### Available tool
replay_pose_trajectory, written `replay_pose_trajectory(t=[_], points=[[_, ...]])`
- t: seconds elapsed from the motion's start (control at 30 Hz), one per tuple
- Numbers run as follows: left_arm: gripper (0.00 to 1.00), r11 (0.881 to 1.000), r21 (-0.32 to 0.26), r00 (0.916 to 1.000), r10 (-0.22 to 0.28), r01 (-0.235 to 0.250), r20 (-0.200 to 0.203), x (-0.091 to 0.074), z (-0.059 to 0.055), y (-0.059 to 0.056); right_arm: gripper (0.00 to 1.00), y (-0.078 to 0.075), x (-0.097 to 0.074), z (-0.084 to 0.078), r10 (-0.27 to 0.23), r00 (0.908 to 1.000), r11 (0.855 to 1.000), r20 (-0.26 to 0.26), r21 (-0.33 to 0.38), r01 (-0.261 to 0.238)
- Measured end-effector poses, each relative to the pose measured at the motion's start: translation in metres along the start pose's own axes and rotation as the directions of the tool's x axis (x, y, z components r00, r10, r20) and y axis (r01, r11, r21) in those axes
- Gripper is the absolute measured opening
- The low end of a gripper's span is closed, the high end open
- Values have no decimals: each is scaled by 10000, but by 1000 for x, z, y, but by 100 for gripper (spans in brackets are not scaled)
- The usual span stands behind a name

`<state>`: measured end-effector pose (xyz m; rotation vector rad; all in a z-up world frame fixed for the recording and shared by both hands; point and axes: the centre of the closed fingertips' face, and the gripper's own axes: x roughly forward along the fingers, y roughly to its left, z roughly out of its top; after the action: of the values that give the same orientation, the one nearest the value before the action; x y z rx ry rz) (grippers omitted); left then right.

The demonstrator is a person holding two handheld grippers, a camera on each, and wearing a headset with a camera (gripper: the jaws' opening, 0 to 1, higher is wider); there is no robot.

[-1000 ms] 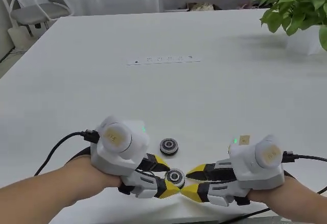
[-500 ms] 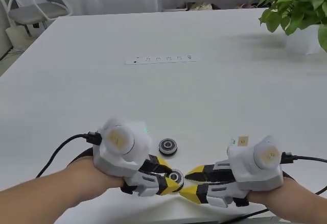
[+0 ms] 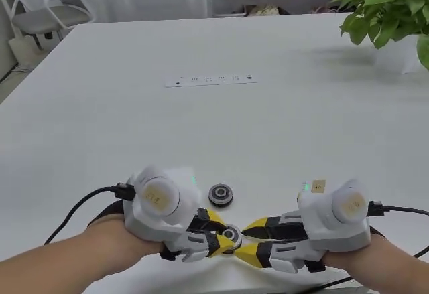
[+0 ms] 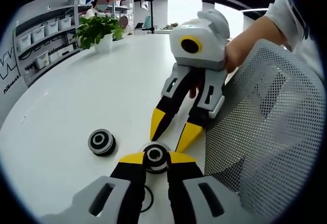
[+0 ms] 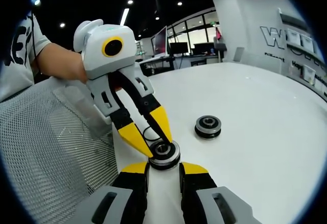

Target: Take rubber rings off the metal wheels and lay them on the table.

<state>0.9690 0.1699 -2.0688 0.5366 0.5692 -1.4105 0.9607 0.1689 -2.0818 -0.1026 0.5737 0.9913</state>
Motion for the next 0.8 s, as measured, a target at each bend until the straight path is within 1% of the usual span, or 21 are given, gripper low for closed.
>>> replay_pose_trajectory(t=[0.13,0.2,0.23,0.4,0.5,0.53,0.6,0.8], points=[[10,9999,-89,9999,116,-115,78,0,0,0,21,0,3,1,-33,10000,10000,69,72,33],[8,9997,-139,9998,193,-192,94,0,0,2,21,0,4,0,-43,10000,10000,53,85,43],[8,9998,2,9998,194,-194,91,0,0,2,21,-1,5,0,-69,10000,9999,62,109,69],[8,9997,-22,9995,261,-261,151,0,0,1,21,-1,5,0,-115,9998,9998,145,174,112],[8,9996,-28,9994,284,-284,179,0,0,1,20,-1,4,-1,-175,9998,9998,70,53,174],[8,9996,-27,9994,290,-289,185,0,0,1,20,-1,4,-2,-215,9998,9997,-12,-123,215],[8,9995,-55,9993,321,-320,208,1,0,1,17,-2,3,-3,-262,9996,9995,-84,-191,261],[8,9992,-116,9990,383,-380,245,1,0,2,8,-1,-2,-7,-327,9994,9994,-130,-91,326]])
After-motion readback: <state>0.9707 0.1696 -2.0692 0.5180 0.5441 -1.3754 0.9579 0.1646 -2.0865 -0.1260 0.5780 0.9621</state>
